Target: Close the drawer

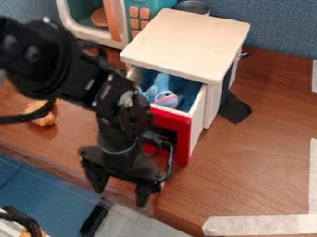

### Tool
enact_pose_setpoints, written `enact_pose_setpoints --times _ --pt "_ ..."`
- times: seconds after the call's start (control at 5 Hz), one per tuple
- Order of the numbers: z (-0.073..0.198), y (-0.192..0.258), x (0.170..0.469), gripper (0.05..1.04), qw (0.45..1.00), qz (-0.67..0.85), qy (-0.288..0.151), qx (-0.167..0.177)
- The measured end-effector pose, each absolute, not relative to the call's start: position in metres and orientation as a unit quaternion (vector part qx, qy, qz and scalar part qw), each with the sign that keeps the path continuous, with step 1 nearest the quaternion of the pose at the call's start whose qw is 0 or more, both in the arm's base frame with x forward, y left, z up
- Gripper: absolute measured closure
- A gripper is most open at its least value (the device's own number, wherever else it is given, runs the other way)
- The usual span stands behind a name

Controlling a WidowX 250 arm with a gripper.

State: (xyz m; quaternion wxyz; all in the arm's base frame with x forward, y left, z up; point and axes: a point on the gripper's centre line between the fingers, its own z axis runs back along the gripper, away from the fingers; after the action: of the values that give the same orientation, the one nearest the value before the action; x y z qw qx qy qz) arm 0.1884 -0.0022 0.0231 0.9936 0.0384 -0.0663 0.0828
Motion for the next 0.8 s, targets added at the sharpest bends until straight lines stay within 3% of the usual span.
enact_pose_setpoints --times 0.8 --pt "0.018 0.008 0.214 0.084 0.991 0.111 -0.065 0.041"
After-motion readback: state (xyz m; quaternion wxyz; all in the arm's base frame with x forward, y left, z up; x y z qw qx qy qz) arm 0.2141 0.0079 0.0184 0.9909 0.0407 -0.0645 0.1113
